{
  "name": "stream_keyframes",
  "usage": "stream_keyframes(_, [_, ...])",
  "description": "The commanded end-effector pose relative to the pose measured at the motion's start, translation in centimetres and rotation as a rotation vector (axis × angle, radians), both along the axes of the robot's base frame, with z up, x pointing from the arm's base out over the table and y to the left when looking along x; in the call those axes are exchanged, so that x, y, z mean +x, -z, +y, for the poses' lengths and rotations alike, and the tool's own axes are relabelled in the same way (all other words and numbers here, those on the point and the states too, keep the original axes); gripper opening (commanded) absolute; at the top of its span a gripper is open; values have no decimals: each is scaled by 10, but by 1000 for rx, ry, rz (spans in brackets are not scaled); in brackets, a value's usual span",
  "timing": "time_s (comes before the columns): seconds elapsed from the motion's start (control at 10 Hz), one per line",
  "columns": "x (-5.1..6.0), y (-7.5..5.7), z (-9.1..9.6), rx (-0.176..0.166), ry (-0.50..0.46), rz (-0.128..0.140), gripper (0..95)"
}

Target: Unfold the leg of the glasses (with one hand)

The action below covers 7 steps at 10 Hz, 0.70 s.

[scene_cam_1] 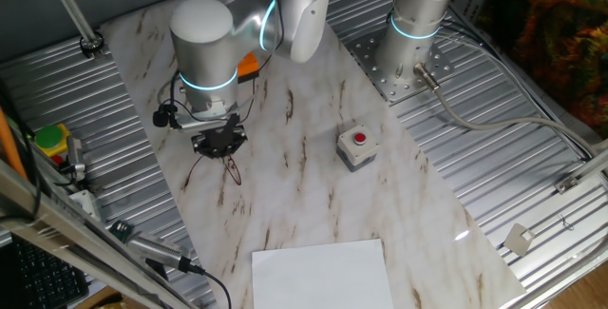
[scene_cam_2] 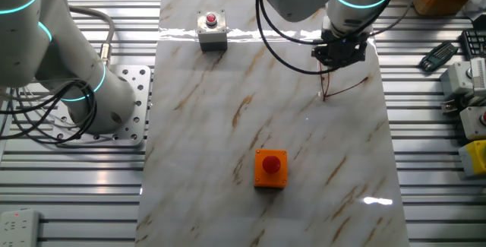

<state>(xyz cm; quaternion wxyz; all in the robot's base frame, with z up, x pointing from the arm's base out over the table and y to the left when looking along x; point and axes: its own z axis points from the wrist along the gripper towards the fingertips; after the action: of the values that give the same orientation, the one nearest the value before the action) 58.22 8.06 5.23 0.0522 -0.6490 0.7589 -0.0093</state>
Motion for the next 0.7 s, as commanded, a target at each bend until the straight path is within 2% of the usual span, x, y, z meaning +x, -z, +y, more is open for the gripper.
stream_keyframes(0.1, [0, -1, 0, -87, 2, 7, 0])
stream_keyframes(0.2, [0, -1, 0, -109, 18, 18, 0])
stream_keyframes(0.3, [0, -1, 0, -111, 29, 19, 0])
stream_keyframes(0.7, [0, -1, 0, -93, 67, 15, 0])
